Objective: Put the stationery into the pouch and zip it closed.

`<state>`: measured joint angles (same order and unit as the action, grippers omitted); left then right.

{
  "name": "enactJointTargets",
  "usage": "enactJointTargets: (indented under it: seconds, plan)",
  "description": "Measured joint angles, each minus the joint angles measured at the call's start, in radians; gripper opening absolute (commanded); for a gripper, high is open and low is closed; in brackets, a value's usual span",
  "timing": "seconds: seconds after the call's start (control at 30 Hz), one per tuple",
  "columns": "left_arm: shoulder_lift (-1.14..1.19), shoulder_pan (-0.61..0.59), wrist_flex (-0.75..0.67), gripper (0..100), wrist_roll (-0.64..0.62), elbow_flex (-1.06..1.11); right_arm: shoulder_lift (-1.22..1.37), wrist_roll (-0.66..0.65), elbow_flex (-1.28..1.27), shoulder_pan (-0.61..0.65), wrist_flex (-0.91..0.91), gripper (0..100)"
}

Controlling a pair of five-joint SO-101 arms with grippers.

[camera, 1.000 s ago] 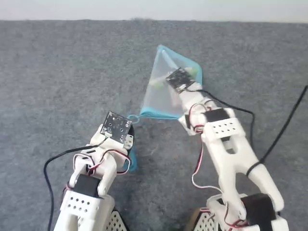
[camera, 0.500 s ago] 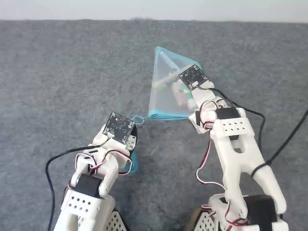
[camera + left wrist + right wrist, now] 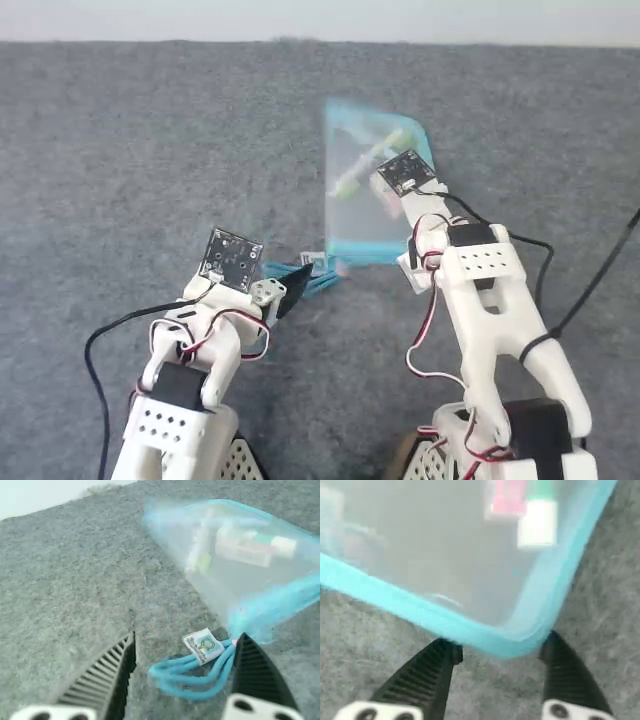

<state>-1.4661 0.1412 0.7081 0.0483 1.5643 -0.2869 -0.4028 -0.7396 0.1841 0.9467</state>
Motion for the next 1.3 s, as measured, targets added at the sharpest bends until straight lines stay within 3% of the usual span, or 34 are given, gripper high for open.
enactJointTargets:
  seconds: [0.3,0.7,1.13,1.3]
  plan:
    - [0.0,0.0,-0.002,30,0.0,0.0,-0.061,0.008,0.0,0.003,0.044,27.7]
    - [0.0,-0.002,-0.025,30,0.0,0.0,-0.6,0.092,-0.129,0.149,0.184,27.5]
    - [0.0,-0.003,-0.028,30,0.0,0.017,-1.002,0.094,-0.391,0.143,0.172,27.5]
    - [0.0,-0.06,-0.095,30,0.0,0.017,-1.143,0.094,-0.46,0.055,0.172,27.5]
